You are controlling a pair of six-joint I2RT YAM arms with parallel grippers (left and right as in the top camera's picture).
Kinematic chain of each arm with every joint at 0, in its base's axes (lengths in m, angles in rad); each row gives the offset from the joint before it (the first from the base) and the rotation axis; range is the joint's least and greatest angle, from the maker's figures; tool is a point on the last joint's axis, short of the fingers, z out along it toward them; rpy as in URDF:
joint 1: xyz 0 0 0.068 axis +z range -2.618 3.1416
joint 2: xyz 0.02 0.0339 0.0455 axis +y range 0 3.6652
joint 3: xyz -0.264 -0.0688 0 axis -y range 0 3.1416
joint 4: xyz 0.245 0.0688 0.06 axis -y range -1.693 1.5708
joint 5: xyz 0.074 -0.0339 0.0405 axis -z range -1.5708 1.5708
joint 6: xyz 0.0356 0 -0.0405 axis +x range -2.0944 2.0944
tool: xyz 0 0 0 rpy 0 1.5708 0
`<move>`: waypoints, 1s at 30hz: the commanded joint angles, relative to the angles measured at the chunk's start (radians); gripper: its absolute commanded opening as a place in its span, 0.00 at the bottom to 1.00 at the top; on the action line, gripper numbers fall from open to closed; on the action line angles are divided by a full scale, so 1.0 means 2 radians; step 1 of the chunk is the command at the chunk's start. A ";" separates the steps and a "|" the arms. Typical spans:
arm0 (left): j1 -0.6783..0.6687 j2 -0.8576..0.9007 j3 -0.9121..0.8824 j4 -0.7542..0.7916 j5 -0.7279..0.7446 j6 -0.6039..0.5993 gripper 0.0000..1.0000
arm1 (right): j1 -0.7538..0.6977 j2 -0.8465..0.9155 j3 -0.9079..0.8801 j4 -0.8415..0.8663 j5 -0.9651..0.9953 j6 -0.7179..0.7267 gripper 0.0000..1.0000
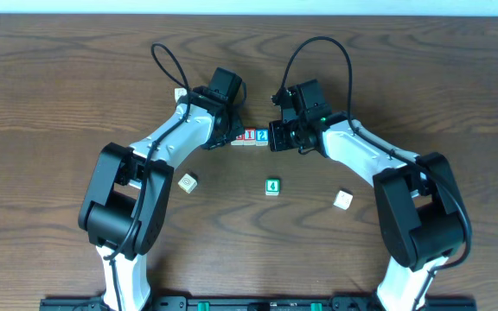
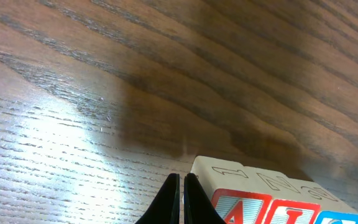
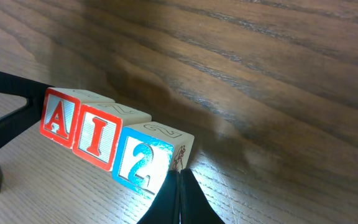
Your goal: Spell out Ai2
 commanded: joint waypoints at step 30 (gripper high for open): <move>0.029 -0.449 -0.007 -0.249 -0.045 0.165 0.06 | 0.057 -0.520 0.092 -0.455 0.159 0.024 0.02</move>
